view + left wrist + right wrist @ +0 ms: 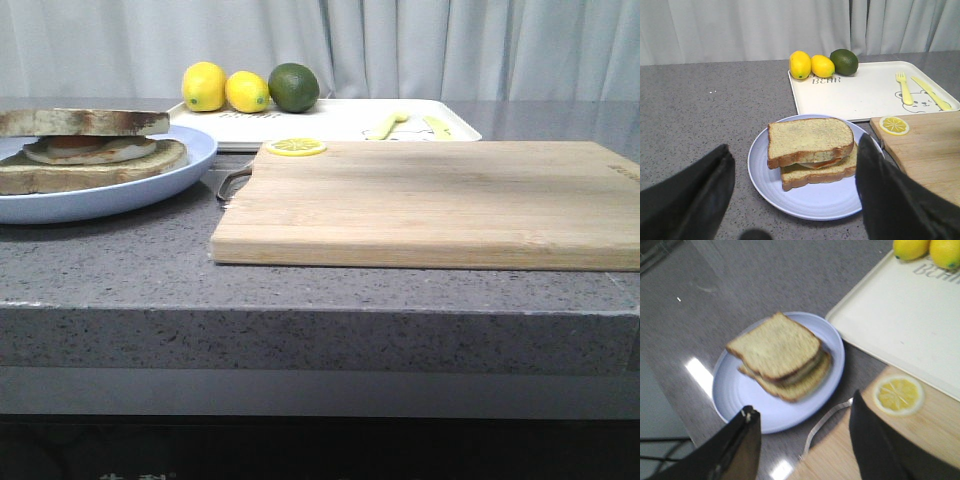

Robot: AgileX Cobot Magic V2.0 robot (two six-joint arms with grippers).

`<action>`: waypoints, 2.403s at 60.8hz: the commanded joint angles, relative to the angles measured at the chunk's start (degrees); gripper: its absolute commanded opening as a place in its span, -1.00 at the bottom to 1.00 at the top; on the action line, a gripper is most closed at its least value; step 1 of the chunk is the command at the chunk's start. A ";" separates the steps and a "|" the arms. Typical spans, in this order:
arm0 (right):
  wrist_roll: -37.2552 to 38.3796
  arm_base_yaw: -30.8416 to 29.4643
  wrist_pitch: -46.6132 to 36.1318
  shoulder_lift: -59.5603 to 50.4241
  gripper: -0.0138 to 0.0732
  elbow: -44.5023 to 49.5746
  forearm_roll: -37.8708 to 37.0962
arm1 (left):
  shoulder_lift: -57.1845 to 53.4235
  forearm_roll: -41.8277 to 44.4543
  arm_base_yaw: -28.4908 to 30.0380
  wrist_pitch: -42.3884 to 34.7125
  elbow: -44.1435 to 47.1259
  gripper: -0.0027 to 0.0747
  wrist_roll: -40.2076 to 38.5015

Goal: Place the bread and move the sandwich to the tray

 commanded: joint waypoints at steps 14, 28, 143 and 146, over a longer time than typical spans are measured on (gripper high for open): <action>19.84 1.51 12.42 -18.11 0.29 1.18 -37.52 | 0.83 0.23 -0.50 -4.62 -1.34 0.34 -0.02; 19.84 1.51 6.11 -31.38 0.29 14.54 -36.14 | 0.83 0.34 -0.50 -3.59 -1.34 0.34 -0.02; 19.84 1.51 3.92 -45.85 0.29 30.89 -35.18 | 53.49 -33.89 28.90 17.41 -25.50 -0.17 21.45; 19.84 1.51 3.92 -45.85 0.29 30.89 -35.18 | 54.15 -35.13 28.90 17.41 -25.50 -0.17 22.40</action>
